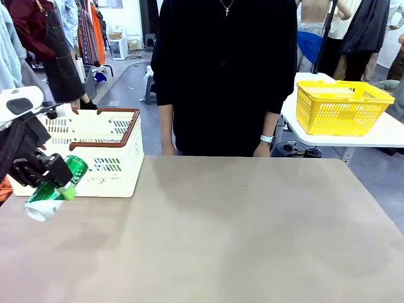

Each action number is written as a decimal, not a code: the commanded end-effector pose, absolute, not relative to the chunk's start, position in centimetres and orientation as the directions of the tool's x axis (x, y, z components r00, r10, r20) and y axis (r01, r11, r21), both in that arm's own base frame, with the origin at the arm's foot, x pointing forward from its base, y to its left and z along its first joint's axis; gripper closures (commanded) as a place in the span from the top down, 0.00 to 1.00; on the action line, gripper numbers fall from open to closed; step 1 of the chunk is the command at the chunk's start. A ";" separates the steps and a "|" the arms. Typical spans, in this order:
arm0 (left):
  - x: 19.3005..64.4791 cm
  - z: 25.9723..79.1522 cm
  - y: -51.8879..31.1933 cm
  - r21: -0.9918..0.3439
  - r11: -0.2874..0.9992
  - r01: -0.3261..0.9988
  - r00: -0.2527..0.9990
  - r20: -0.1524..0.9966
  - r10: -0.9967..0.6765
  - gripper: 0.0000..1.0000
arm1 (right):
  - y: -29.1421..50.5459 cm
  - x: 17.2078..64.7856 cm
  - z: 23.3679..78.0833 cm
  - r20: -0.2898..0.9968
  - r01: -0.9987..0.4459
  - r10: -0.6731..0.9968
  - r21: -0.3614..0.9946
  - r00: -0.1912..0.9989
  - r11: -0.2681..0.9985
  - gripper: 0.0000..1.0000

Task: Place the drinks into the Shopping basket.
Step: Pick up one drink and place it into the Shopping basket.

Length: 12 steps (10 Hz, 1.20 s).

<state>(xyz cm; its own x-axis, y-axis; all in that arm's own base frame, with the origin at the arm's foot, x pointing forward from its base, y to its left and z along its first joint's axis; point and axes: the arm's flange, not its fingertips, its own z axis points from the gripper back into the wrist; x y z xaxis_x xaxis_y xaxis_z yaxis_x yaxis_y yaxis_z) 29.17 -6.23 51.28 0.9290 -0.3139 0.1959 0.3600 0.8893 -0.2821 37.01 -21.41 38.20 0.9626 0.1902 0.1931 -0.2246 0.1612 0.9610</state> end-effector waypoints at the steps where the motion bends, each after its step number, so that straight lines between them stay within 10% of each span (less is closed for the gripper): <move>1: 32.3 53.7 -5.0 -0.251 0.960 0.126 0.981 0.178 -0.082 0.00 | -21.1 36.9 38.5 0.173 -0.206 0.183 0.962 0.968 0.178 1.00; 7: 54.6 61.3 1.7 -0.220 0.967 -0.130 0.959 0.219 0.179 0.00 | -21.1 36.9 38.5 0.173 -0.206 0.183 0.962 0.968 0.178 1.00; 11: 59.1 57.5 4.8 -0.283 0.957 -0.068 0.997 0.003 0.072 0.00 | -21.1 36.9 38.5 0.173 -0.206 0.183 0.962 0.968 0.178 1.00; 12: 58.8 56.5 3.4 -0.181 0.980 -0.080 0.985 0.139 0.106 0.00 | -21.1 36.9 38.5 0.173 -0.206 0.183 0.962 0.968 0.178 1.00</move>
<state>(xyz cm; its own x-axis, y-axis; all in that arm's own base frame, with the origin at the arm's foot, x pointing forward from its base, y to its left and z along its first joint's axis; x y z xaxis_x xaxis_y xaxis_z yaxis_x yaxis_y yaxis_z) 59.37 4.14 55.03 0.9945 0.0794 0.0688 -0.0632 0.9752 -0.2120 36.99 -21.42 38.21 0.9626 0.1897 0.1933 -0.2248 0.1615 0.9609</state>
